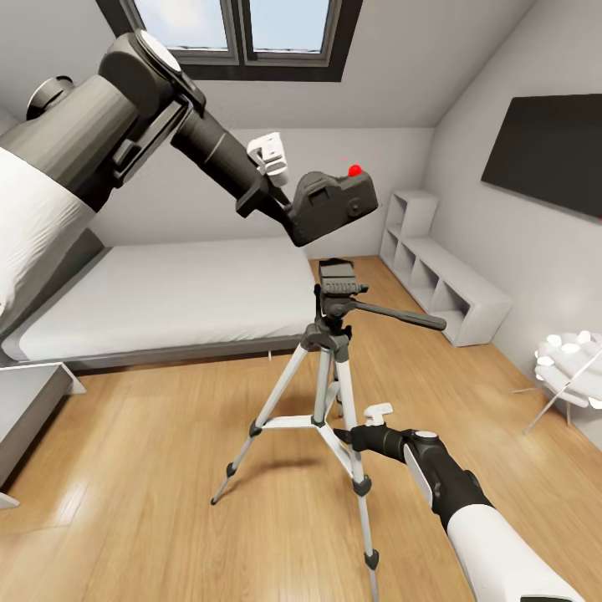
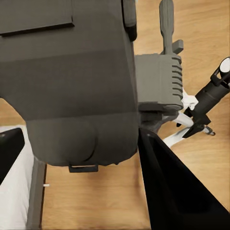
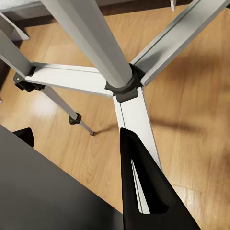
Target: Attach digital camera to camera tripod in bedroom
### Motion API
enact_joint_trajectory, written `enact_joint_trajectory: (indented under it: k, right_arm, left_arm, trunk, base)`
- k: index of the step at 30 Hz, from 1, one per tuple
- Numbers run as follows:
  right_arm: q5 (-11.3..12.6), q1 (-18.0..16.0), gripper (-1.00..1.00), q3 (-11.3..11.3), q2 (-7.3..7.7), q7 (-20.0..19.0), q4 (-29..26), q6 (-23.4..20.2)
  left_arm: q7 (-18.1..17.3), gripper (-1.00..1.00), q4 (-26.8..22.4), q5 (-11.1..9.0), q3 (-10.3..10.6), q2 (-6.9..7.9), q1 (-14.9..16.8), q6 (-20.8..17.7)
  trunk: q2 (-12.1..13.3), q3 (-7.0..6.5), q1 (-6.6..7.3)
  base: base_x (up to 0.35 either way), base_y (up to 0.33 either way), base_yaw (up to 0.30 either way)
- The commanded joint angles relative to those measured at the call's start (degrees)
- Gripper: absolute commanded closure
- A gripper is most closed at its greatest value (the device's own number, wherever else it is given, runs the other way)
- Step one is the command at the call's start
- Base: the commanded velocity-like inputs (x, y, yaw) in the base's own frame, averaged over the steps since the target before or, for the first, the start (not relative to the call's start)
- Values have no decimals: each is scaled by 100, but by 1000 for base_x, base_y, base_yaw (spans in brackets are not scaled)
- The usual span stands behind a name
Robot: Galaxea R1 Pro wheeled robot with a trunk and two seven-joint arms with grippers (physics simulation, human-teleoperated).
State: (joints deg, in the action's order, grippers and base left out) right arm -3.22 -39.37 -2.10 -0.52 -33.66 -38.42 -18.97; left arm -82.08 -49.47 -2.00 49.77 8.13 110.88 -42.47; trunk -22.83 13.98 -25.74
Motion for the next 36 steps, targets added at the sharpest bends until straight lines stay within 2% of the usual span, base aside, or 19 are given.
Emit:
enact_joint_trajectory:
  k: [1,5,11,12,19,36]
  right_arm:
    - [-67,0,100,-5,-4,-44,28,-50]
    - [-61,0,100,-5,-4,-44,29,-48]
    - [-86,0,100,-2,-14,-46,33,-49]
    - [-723,0,100,-2,-16,-45,204,-48]
    - [-719,0,100,-1,-18,-46,204,-48]
    - [-717,-2,100,-1,-18,-53,204,-46]
  left_arm:
    - [-7,100,-37,13,21,27,11,-93]
    - [-3,100,-163,132,28,133,11,-247]
    - [-1,100,-355,291,108,186,9,-327]
    - [-1,100,-1176,401,133,187,10,-342]
    - [-7,100,-1193,517,176,176,10,-363]
    - [-1,100,-1206,548,361,-9,11,-571]
  trunk:
    - [-9,13,-5]
    - [-9,13,-5]
    - [-9,13,-5]
    - [-9,13,-5]
    - [-9,13,-5]
    - [-9,13,-5]
  base:
    - [0,0,0]
    - [0,0,0]
    - [0,0,0]
    - [0,0,0]
    - [0,0,0]
    - [0,0,0]
